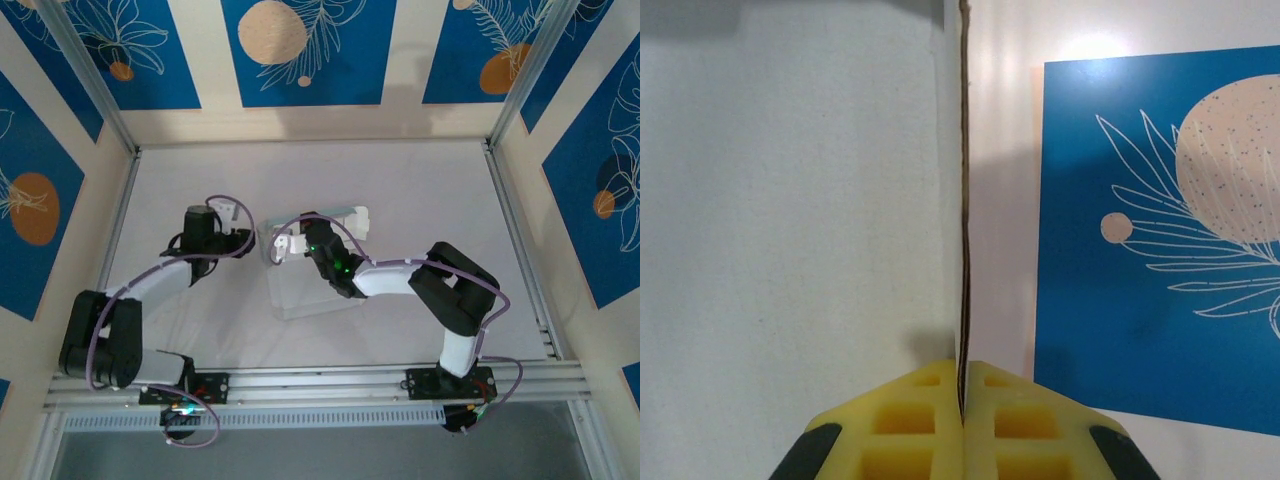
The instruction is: Fold the paper box
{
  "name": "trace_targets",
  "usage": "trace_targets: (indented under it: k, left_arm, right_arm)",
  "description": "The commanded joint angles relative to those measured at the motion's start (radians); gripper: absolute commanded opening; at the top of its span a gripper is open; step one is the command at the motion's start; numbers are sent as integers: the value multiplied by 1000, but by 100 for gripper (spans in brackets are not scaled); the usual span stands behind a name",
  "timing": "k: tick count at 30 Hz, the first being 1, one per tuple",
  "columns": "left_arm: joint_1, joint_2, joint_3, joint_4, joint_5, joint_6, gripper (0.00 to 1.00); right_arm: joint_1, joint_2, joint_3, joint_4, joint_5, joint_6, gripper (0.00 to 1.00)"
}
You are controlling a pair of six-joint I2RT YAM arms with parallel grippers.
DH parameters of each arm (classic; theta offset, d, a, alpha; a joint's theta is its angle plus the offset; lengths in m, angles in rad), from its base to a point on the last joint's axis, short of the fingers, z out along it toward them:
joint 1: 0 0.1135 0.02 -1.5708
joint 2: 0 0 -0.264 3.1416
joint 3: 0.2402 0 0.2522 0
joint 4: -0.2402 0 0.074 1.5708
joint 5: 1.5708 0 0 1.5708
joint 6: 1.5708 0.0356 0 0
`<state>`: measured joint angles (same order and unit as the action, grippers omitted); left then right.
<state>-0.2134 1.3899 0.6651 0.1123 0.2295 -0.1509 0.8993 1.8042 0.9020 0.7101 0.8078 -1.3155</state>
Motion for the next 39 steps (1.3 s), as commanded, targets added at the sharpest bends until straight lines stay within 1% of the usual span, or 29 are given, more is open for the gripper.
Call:
trace_targets:
  k: [1, 3, 6, 8, 10, 15, 18, 23, 25, 28, 33, 39]
  left_arm:
    - [-4, 24, 12, 39, 172, 7, 52]
    - [-21, 34, 9, 38, 183, 18, 52]
    - [-69, 38, 4, 15, 157, 28, 51]
    - [-112, 28, -4, 18, 120, 29, 51]
    - [-144, 6, -18, 34, 51, 23, 51]
    - [-168, -68, -117, 177, -72, -1, 53]
    - [-186, -91, -157, 242, -122, 7, 53]
    - [-220, -77, -195, 355, -142, 21, 53]
    - [-251, -82, -206, 372, -178, 51, 53]
    - [-282, -120, -252, 442, -245, 71, 54]
    - [-291, -157, -309, 556, -277, 69, 55]
    - [-291, -106, -311, 635, -289, 81, 56]
  right_arm:
    - [3, -1, -1, 55, -19, 11, 0]
    - [3, 4, -3, 74, -20, 4, 0]
    - [2, 13, 2, 79, -15, 8, 0]
    - [2, 20, 7, 80, -8, 17, 0]
    - [3, 29, 9, 87, -3, 24, 0]
    - [10, 26, 8, 77, 1, 39, 0]
    - [15, 19, 6, 68, 5, 53, 0]
    - [41, 16, 5, 53, 27, 67, 0]
    - [53, 25, 3, 78, 47, 63, 0]
    - [65, 45, -1, 160, 86, 40, 0]
    - [54, 45, 2, 170, 73, 29, 0]
    - [9, 19, 27, 154, 29, 20, 0]
